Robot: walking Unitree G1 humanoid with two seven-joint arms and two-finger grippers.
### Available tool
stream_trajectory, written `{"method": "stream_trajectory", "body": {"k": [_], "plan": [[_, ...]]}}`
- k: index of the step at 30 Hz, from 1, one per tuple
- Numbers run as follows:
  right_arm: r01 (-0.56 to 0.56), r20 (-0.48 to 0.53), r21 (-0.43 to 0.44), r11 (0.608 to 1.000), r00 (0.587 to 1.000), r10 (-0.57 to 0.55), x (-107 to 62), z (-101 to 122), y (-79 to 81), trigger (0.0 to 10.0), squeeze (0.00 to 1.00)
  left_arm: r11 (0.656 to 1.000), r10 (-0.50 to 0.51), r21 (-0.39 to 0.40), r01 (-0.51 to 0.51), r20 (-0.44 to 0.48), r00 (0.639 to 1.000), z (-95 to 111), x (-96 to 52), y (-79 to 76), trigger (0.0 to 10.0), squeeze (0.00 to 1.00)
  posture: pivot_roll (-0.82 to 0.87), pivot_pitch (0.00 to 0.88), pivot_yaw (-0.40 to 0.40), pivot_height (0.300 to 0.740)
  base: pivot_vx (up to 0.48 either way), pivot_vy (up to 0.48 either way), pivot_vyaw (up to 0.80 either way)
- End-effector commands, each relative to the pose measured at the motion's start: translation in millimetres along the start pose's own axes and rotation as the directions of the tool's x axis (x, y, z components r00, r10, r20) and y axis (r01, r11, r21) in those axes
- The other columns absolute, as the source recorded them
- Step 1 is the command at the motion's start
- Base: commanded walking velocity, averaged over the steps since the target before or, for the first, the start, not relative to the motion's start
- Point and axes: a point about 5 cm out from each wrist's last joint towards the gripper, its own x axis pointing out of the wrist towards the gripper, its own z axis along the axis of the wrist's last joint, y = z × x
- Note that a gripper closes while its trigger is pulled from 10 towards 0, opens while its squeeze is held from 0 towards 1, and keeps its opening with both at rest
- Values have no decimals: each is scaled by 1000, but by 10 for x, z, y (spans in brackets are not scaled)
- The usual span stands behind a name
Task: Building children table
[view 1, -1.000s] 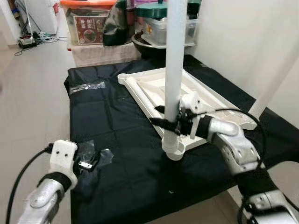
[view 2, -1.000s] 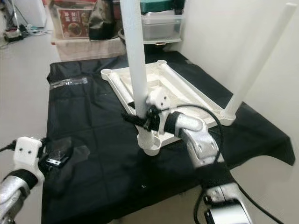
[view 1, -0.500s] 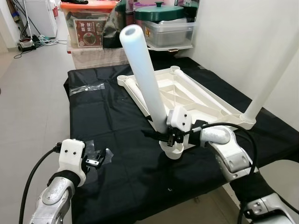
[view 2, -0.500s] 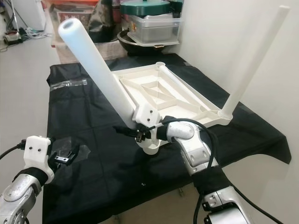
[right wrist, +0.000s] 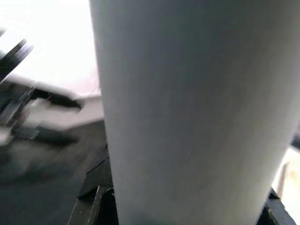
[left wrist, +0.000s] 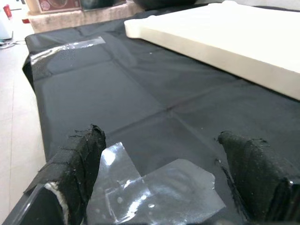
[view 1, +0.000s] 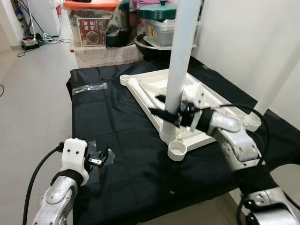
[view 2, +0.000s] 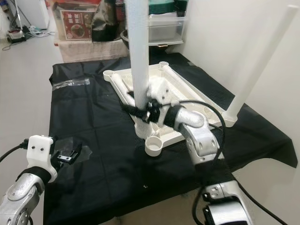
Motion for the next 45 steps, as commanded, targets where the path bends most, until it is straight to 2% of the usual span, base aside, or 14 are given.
{"method": "stream_trajectory", "body": {"k": [1, 7, 14, 19, 20, 26, 28, 32, 35, 38, 41, 45], "plan": [[-31, -2, -34, 999, 1000, 31, 7, 21, 27, 0, 0, 1000, -7, 5, 7, -3, 1000, -12, 10, -10, 10000, 0, -9, 0, -42, 740, 0, 0, 0], [-114, -59, -66, 991, 992, 110, 31, -60, 129, 0, 0, 1000, 1, 11, -1, 1, 1000, -14, 25, 0, 10000, 0, 1, 0, -48, 740, 0, 0, 0], [-120, -67, -74, 990, 991, 116, 66, -57, 116, 0, 0, 1000, 9, 12, -9, -1, 1000, -27, 8, 17, 10000, 0, 8, 0, -55, 740, 0, 0, 0], [-103, -71, -105, 989, 993, 96, 31, -14, 23, 0, 0, 1000, 10, 9, -10, -2, 1000, -35, -1, 8, 10000, 0, 6, 0, -54, 740, 0, 0, 0], [-75, -43, -84, 994, 997, 71, 18, 49, -47, 0, 0, 1000, 9, 7, -9, -2, 1000, -36, 3, 3, 10000, 0, 6, 0, -54, 740, 0, 0, 0], [-48, 14, -33, 998, 999, 49, -10, 179, -147, 0, 0, 1000, 5, 4, -5, -4, 1000, -41, 13, -5, 10000, 0, -5, 0, -48, 740, 0, 0, 0], [-77, -38, -70, 995, 997, 74, -70, 128, -157, 0, 0, 1000, 3, 3, -3, -4, 1000, -42, 20, -7, 10000, 0, -5, 0, -48, 740, 0, 0, 0], [-100, -75, -81, 992, 993, 94, -93, 81, -138, 0, 0, 1000, 4, 4, -4, -4, 1000, -44, 22, 4, 10000, 0, -7, 0, -49, 740, 0, 0, 0], [-169, -125, -90, 982, 980, 157, -99, -5, -43, 0, 0, 1000, 7, 6, -7, -5, 1000, -46, 20, 13, 10000, 0, -6, 0, -49, 740, 0, 0, 0], [-199, -145, -87, 976, 972, 185, -78, -68, 6, 0, 0, 1000, 9, 6, -9, -5, 1000, -44, 19, 14, 10000, 0, -6, 0, -49, 740, 0, 0, 0], [-178, -140, -68, 982, 976, 167, 7, -138, 8, 0, 0, 1000, 10, 6, -10, -3, 1000, -39, 19, 8, 10000, 0, 4, 0, -57, 740, 0, 0, 0], [-178, -138, -65, 982, 976, 168, 18, -145, 9, 0, 0, 1000, 11, 6, -11, -2, 1000, -36, 21, 6, 10000, 0, 4, 0, -57, 740, 0, 0, 0]]}}
